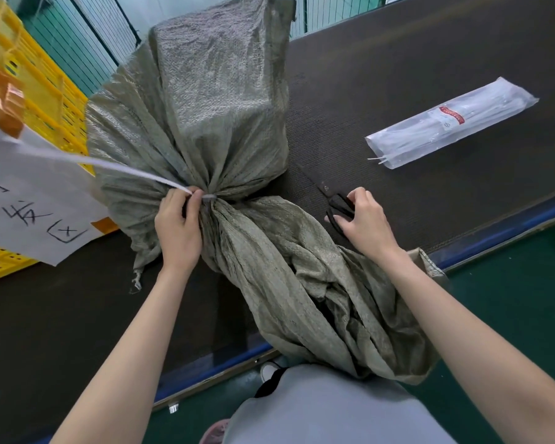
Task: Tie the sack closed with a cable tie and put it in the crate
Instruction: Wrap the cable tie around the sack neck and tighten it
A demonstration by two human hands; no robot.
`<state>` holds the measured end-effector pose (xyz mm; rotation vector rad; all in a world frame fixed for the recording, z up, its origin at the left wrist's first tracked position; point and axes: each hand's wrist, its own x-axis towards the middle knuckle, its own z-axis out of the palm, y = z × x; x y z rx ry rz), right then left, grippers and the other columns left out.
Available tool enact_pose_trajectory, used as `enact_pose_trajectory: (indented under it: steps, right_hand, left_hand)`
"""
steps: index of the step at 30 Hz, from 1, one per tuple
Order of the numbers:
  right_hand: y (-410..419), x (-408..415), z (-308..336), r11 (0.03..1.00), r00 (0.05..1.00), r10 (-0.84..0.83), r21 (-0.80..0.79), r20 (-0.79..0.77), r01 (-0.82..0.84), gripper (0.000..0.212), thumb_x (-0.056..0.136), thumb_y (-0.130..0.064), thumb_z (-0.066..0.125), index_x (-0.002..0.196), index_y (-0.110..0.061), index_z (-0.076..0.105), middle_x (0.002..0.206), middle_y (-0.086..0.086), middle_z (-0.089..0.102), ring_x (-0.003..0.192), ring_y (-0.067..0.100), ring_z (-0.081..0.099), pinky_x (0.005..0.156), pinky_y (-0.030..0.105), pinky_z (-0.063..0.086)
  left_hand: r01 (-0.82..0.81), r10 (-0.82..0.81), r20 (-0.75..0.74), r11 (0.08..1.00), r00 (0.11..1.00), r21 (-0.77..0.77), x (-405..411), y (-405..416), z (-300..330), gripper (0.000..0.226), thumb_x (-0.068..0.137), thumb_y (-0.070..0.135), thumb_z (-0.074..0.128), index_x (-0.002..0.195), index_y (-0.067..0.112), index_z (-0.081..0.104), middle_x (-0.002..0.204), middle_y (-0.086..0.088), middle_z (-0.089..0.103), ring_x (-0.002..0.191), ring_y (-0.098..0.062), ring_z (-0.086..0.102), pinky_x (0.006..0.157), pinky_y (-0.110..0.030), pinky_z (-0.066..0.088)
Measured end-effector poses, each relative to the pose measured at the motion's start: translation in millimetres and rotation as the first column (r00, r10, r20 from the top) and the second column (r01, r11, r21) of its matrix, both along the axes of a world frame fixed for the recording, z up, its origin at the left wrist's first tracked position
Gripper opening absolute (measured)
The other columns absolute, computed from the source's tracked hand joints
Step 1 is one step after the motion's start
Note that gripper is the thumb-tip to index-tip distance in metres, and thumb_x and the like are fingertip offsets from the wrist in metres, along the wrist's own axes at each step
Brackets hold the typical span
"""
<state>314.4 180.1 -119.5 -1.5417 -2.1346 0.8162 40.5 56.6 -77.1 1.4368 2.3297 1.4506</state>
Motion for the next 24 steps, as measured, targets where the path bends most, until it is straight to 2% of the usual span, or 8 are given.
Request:
enact_pose_trajectory:
  steps: [3,5,7,9,13,16,19,24]
  right_hand:
    - [-13,-6,16,0.997,0.996,0.079,-0.020,-0.049,-0.080,0.055,0.071,-0.053,0.072,0.098,-0.014,0.045,0.099,0.003,0.054,0.091,0.025,0.056,0.077,0.042,0.047]
    - [-23,-10,29,0.992,0.990,0.118,-0.042,-0.079,-0.122,0.066,0.061,-0.067,0.071,0.095,-0.017,0.043,0.096,-0.001,0.053,0.089,0.021,0.054,0.076,0.040,0.047]
    - [-29,-16,41,0.985,0.979,0.171,-0.017,-0.109,-0.174,0.065,0.061,-0.068,0.070,0.093,-0.019,0.043,0.094,-0.003,0.053,0.087,0.020,0.055,0.076,0.041,0.048]
    - [-33,-23,53,0.969,0.964,0.247,0.040,-0.095,-0.245,0.062,0.063,-0.065,0.069,0.094,-0.018,0.043,0.094,-0.004,0.051,0.084,0.020,0.054,0.074,0.040,0.048]
    - [-38,-42,71,0.910,0.929,0.369,0.190,0.032,-0.368,0.062,0.066,-0.064,0.066,0.101,-0.016,0.047,0.099,-0.004,0.051,0.086,0.023,0.057,0.068,0.035,0.046]
    - [-36,-63,74,0.835,0.898,0.407,0.329,0.170,-0.441,0.070,0.066,-0.070,0.061,0.104,-0.013,0.051,0.098,0.001,0.054,0.089,0.024,0.059,0.067,0.036,0.048]
    - [-30,-81,72,0.754,0.854,0.421,0.406,0.305,-0.517,0.072,0.067,-0.072,0.058,0.102,-0.009,0.052,0.094,0.005,0.056,0.087,0.028,0.061,0.064,0.037,0.052]
    - [-22,-101,70,0.676,0.801,0.418,0.442,0.429,-0.589,0.058,0.069,-0.054,0.066,0.101,-0.007,0.054,0.094,0.011,0.059,0.083,0.033,0.062,0.063,0.038,0.050]
  left_hand:
    - [-0.004,0.001,0.059,0.999,0.998,0.050,3,-3,5,0.014,0.096,0.017,0.055,0.092,0.011,0.068,0.092,-0.006,0.066,0.083,-0.002,0.058,0.076,-0.019,0.044]
    - [-0.013,-0.002,0.159,0.996,0.987,0.091,0,-5,9,0.013,0.095,0.018,0.056,0.092,0.013,0.068,0.093,-0.006,0.066,0.086,-0.006,0.060,0.080,-0.026,0.048]
    - [-0.034,-0.008,0.305,0.991,0.952,0.132,-4,-8,16,0.010,0.094,0.019,0.057,0.091,0.016,0.067,0.090,-0.007,0.067,0.087,-0.015,0.065,0.084,-0.034,0.052]
    - [-0.050,-0.013,0.386,0.987,0.922,0.154,-5,-13,24,0.009,0.093,0.018,0.058,0.092,0.016,0.067,0.088,-0.011,0.069,0.088,-0.020,0.068,0.085,-0.036,0.053]
    - [-0.097,0.002,0.449,0.977,0.894,0.190,2,-20,39,0.008,0.093,0.008,0.059,0.095,0.006,0.066,0.084,-0.004,0.069,0.081,-0.009,0.067,0.078,-0.022,0.052]
    - [-0.152,0.051,0.450,0.970,0.891,0.191,-3,-27,46,0.007,0.091,0.008,0.062,0.093,0.007,0.069,0.081,0.003,0.068,0.076,-0.001,0.063,0.074,-0.015,0.047]
    - [-0.190,0.093,0.441,0.965,0.893,0.182,-9,-35,50,0.007,0.090,0.011,0.064,0.092,0.008,0.071,0.080,0.004,0.068,0.075,0.001,0.061,0.072,-0.013,0.045]
    - [-0.214,0.108,0.458,0.959,0.882,0.186,-14,-46,59,0.006,0.088,0.015,0.067,0.087,0.016,0.073,0.081,0.001,0.070,0.079,-0.008,0.063,0.075,-0.018,0.048]
